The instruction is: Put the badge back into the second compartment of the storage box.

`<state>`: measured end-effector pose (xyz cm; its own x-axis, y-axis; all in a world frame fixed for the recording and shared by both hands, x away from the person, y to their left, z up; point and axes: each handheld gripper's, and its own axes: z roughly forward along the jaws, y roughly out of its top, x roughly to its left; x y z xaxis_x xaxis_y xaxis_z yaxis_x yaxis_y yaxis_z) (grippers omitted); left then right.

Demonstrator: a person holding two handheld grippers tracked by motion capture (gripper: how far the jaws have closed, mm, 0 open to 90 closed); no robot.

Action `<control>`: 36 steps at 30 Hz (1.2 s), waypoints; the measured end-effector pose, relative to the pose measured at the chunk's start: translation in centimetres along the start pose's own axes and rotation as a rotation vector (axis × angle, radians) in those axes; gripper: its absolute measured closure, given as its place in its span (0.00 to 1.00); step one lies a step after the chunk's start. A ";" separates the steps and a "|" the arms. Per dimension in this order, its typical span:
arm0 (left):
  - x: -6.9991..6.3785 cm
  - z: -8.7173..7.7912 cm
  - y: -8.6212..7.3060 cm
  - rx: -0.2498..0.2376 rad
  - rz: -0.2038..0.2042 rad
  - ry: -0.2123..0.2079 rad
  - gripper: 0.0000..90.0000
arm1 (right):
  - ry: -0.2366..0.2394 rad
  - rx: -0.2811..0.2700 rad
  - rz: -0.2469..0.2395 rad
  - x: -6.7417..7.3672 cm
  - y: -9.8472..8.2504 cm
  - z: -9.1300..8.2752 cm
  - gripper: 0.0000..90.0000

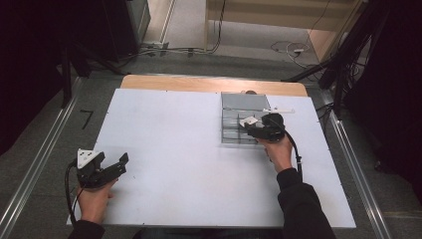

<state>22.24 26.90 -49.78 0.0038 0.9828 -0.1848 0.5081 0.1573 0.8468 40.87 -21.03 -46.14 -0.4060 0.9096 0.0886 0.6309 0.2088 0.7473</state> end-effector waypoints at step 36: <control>-0.1 0.1 -0.1 0.002 0.001 0.003 0.19 | 0.056 -0.079 -0.011 -1.6 -3.2 -5.4 0.22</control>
<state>22.27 26.75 -49.86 0.0020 0.9831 -0.1828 0.5101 0.1563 0.8458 35.98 -25.10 -45.14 -0.4501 0.8856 0.1147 0.5729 0.1878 0.7978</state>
